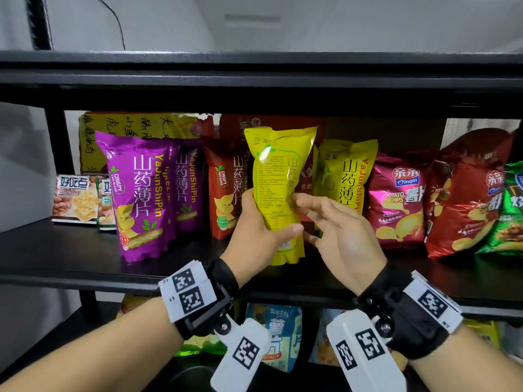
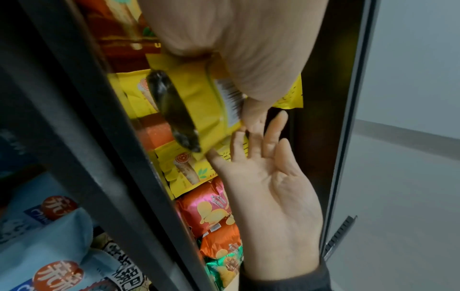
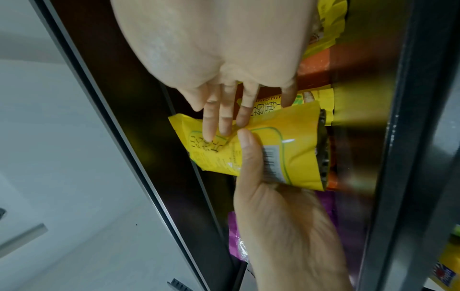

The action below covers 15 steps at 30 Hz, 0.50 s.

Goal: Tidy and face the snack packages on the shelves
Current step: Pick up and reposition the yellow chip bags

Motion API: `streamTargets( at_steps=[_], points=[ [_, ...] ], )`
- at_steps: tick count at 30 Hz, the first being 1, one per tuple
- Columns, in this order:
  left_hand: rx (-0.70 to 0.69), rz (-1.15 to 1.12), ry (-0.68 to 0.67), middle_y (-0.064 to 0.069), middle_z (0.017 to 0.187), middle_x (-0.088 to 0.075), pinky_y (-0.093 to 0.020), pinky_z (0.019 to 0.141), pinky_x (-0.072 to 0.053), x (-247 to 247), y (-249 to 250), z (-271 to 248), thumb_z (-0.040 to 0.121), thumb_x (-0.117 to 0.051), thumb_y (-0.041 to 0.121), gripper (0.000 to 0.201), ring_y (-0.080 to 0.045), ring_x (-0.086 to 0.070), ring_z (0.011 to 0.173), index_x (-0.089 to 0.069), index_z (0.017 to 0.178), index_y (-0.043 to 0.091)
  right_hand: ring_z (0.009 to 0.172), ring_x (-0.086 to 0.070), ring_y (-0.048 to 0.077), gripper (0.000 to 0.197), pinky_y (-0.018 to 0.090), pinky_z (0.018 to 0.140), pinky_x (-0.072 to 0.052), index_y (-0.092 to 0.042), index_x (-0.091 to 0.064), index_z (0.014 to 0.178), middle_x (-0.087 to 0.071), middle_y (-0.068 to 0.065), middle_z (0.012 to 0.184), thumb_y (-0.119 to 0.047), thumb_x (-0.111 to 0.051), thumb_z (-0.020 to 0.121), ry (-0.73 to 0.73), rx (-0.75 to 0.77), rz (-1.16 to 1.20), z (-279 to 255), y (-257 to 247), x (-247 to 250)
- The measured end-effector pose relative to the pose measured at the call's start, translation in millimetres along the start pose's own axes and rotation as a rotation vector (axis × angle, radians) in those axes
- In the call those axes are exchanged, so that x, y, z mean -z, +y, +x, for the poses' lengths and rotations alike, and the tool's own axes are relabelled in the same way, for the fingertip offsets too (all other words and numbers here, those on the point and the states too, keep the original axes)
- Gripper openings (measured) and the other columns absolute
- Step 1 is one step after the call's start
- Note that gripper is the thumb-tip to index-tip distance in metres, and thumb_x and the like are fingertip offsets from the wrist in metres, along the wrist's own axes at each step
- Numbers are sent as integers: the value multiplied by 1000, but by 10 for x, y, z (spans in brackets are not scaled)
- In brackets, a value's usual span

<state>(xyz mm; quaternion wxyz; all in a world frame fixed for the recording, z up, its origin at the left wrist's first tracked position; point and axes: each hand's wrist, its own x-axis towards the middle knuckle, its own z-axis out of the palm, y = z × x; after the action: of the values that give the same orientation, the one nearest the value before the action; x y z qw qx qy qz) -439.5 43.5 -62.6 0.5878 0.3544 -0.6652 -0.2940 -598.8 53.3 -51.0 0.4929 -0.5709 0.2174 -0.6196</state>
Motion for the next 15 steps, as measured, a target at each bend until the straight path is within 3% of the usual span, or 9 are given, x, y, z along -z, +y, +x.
streamTargets(
  at_steps=[3, 5, 9, 11, 13, 15],
  points=[
    [45, -61, 8, 6, 120, -69, -46, 98, -55, 60, -73, 32, 82, -81, 13, 63, -10, -69, 109, -42, 130, 25, 104, -59, 23, 25, 49, 92, -51, -5, -66, 110, -67, 12, 111, -11, -44, 102, 45, 13, 15, 31, -17, 22],
    [53, -102, -26, 6, 120, -71, -48, 99, -55, 88, -89, 47, 80, -82, 18, 61, -12, -70, 109, -44, 127, 28, 107, -62, 25, 27, 49, 93, -53, -7, -61, 123, -66, 13, 119, -10, -45, 102, 91, -16, -16, 73, 2, 28],
    [47, -173, -93, 4, 123, -71, -49, 98, -55, 40, -93, 26, 77, -80, 27, 63, -16, -69, 113, -46, 131, 26, 117, -65, 28, 41, 51, 99, -52, -13, -58, 132, -69, 11, 125, -34, -42, 101, -10, -215, 85, 93, 105, -35],
    [63, -246, -112, 2, 125, -71, -49, 99, -54, 23, -130, 22, 80, -77, 25, 58, -19, -68, 114, -50, 131, 27, 114, -68, 26, 49, 48, 91, -57, -18, -62, 128, -70, 10, 124, -47, -41, 95, -88, -314, 184, 88, 143, -64],
    [56, -256, -131, 1, 127, -69, -43, 98, -55, 49, -163, 28, 81, -77, 28, 53, -19, -67, 116, -55, 128, 35, 117, -66, 26, 54, 47, 92, -56, -19, -61, 130, -68, 10, 127, -51, -39, 93, -97, -327, 216, 97, 155, -61],
    [35, -227, -109, 0, 130, -66, -40, 98, -55, 96, -172, 35, 75, -79, 40, 53, -20, -65, 119, -60, 125, 42, 121, -63, 28, 51, 49, 99, -51, -17, -57, 135, -66, 12, 130, -46, -33, 101, -84, -298, 221, 115, 163, -35]
  ],
)
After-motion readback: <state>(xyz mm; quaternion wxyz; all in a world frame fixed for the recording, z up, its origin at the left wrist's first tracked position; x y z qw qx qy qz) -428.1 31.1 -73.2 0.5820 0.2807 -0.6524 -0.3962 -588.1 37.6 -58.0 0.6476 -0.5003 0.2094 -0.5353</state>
